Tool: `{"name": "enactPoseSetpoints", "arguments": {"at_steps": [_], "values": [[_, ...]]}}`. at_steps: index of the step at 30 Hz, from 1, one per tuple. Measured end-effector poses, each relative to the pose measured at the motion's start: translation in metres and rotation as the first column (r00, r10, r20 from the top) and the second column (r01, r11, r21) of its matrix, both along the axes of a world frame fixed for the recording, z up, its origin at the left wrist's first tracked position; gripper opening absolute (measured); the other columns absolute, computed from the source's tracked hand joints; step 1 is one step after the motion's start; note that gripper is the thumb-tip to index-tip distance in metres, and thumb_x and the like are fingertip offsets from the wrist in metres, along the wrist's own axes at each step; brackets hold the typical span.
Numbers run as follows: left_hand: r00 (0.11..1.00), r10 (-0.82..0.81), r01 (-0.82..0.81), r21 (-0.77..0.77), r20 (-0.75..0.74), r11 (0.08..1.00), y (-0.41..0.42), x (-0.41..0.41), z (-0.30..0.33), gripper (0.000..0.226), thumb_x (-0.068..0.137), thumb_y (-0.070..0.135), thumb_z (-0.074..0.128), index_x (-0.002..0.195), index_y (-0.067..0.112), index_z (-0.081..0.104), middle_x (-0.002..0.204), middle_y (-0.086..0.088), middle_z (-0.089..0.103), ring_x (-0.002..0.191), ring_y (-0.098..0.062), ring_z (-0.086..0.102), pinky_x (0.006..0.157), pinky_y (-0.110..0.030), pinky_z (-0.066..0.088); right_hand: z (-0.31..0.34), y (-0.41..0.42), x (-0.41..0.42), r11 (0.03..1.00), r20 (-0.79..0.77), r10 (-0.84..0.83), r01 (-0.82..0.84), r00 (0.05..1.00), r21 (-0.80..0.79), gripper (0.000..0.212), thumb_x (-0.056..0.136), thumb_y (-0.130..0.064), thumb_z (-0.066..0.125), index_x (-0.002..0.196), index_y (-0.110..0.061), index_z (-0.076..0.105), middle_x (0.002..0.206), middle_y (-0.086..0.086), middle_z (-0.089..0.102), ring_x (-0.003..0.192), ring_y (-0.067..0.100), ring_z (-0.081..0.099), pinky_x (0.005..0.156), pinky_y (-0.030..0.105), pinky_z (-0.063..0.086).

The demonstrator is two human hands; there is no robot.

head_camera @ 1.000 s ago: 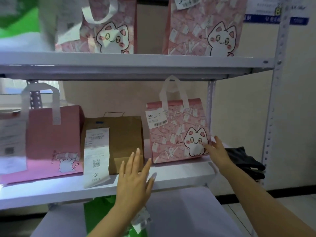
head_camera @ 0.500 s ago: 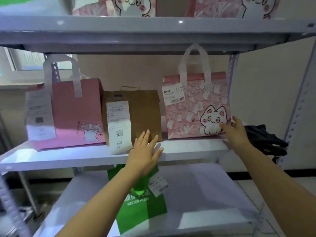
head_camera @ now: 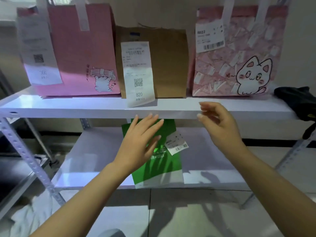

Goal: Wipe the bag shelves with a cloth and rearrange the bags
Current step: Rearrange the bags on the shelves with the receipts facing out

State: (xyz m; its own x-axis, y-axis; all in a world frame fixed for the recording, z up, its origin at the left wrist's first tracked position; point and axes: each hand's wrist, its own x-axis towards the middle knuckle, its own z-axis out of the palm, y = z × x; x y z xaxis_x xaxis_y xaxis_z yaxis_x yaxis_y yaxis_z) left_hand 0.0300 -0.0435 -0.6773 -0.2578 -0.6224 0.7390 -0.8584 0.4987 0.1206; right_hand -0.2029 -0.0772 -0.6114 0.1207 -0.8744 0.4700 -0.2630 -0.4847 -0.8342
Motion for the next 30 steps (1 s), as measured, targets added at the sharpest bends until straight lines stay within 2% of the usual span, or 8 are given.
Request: {"name": "enactPoseSetpoints", "arguments": {"at_steps": [4, 7, 11, 14, 18, 20, 24, 30], "values": [[0.997, 0.014, -0.01, 0.053, -0.073, 0.999, 0.014, 0.013, -0.023, 0.04, 0.091, 0.022, 0.051, 0.128, 0.009, 0.058, 0.129, -0.007, 0.061, 0.118, -0.018, 0.053, 0.107, -0.036, 0.038, -0.032, 0.008, 0.023, 0.986, -0.018, 0.077, -0.074, 0.997, 0.149, 0.015, 0.088, -0.011, 0.063, 0.1, -0.021, 0.063, 0.097, -0.008, 0.065, 0.089, 0.003, 0.059, 0.078, 0.01, 0.048], [0.975, 0.15, -0.108, 0.243, -0.164, 0.964, 0.019, 0.029, -0.054, 0.053, 0.09, 0.032, 0.051, 0.138, 0.011, 0.047, 0.14, -0.006, 0.05, 0.128, -0.017, 0.041, 0.108, -0.029, 0.032, -0.088, 0.0, 0.029, 0.942, -0.011, -0.024, 0.026, 1.0, 0.334, 0.013, 0.086, -0.008, 0.064, 0.094, -0.016, 0.057, 0.093, -0.002, 0.061, 0.089, 0.015, 0.057, 0.071, 0.011, 0.046], [0.909, 0.332, -0.184, 0.472, -0.252, 0.862, 0.019, 0.046, -0.085, 0.071, 0.091, 0.032, 0.057, 0.148, 0.01, 0.023, 0.154, -0.01, 0.026, 0.143, -0.022, 0.02, 0.113, -0.03, 0.018, -0.14, -0.014, 0.032, 0.82, -0.177, -0.01, 0.109, 0.984, 0.562, 0.056, 0.087, -0.017, 0.065, 0.137, -0.013, 0.038, 0.135, 0.01, 0.046, 0.116, 0.02, 0.047, 0.092, 0.028, 0.039], [0.887, 0.422, -0.24, 0.589, -0.19, 0.771, 0.013, 0.051, -0.099, 0.08, 0.091, 0.033, 0.058, 0.15, 0.006, 0.011, 0.158, -0.012, 0.015, 0.145, -0.025, 0.012, 0.116, -0.032, 0.013, -0.157, -0.023, 0.043, 0.741, -0.174, 0.033, 0.093, 0.984, 0.665, 0.071, 0.087, -0.019, 0.065, 0.146, -0.017, 0.026, 0.143, 0.009, 0.041, 0.129, 0.025, 0.042, 0.103, 0.036, 0.036], [0.898, 0.437, -0.294, 0.66, -0.057, 0.691, 0.006, 0.052, -0.116, 0.086, 0.091, 0.034, 0.057, 0.15, 0.003, 0.003, 0.156, -0.015, 0.019, 0.144, -0.031, 0.016, 0.118, -0.038, 0.014, -0.174, -0.027, 0.059, 0.705, -0.149, 0.053, 0.069, 0.987, 0.705, 0.051, 0.087, -0.015, 0.064, 0.133, -0.016, 0.043, 0.128, 0.005, 0.057, 0.113, 0.023, 0.056, 0.098, 0.038, 0.044], [0.901, 0.422, -0.249, 0.674, -0.103, 0.695, 0.003, 0.053, -0.119, 0.086, 0.091, 0.03, 0.058, 0.15, 0.003, 0.002, 0.155, -0.015, 0.021, 0.142, -0.03, 0.02, 0.117, -0.037, 0.017, -0.177, -0.024, 0.066, 0.705, -0.122, 0.045, 0.055, 0.992, 0.707, 0.04, 0.087, -0.011, 0.062, 0.125, -0.016, 0.049, 0.117, 0.002, 0.062, 0.103, 0.02, 0.06, 0.091, 0.034, 0.046], [0.88, 0.42, -0.168, 0.678, -0.224, 0.715, 0.006, 0.064, -0.118, 0.089, 0.089, 0.025, 0.06, 0.151, 0.007, -0.002, 0.155, -0.012, 0.023, 0.139, -0.028, 0.027, 0.11, -0.035, 0.029, -0.18, -0.022, 0.086, 0.707, -0.124, 0.066, 0.041, 0.99, 0.706, 0.042, 0.086, -0.015, 0.063, 0.125, -0.02, 0.048, 0.12, 0.0, 0.062, 0.11, 0.023, 0.059, 0.099, 0.043, 0.045], [0.826, 0.492, -0.191, 0.685, -0.274, 0.702, 0.023, 0.108, -0.121, 0.089, 0.089, 0.024, 0.061, 0.152, 0.016, -0.003, 0.158, -0.005, 0.016, 0.139, -0.027, 0.03, 0.108, -0.037, 0.034, -0.187, -0.011, 0.134, 0.701, -0.09, 0.126, -0.024, 0.988, 0.713, 0.033, 0.086, -0.015, 0.064, 0.116, -0.019, 0.051, 0.112, -0.001, 0.063, 0.103, 0.02, 0.06, 0.095, 0.041, 0.048]]}}
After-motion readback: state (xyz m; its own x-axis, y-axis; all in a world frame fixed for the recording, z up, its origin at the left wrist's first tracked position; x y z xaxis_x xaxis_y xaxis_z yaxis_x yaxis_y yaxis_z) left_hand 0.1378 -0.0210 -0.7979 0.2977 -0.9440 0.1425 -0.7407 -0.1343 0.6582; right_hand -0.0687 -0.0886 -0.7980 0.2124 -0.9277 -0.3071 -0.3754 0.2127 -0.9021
